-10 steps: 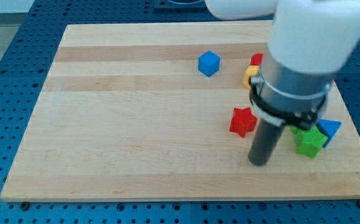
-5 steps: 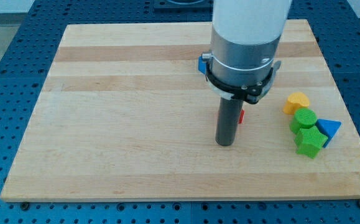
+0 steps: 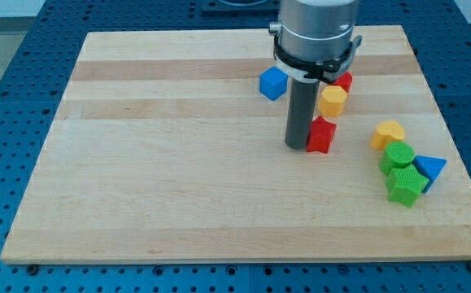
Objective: Place the red star right to the yellow hexagon
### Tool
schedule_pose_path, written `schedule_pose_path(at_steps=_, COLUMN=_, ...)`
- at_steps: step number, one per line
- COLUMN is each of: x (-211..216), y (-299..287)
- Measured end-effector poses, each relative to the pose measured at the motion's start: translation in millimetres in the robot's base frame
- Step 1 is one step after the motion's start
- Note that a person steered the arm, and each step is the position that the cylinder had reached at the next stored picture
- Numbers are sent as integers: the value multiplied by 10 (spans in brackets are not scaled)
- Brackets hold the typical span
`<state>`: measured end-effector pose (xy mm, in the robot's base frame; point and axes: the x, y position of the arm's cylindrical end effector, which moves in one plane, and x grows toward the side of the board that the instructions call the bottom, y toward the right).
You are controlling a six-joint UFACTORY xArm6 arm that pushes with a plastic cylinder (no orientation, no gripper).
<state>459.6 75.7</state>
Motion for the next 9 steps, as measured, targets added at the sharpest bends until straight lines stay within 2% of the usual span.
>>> schedule_pose_path(at_steps=1, x=21, y=175)
schedule_pose_path(at_steps=3, x=-352, y=405)
schedule_pose_path(at_steps=6, x=662, y=365)
schedule_pose_path(at_steps=8, x=128, y=697)
schedule_pose_path(at_steps=9, x=81, y=695)
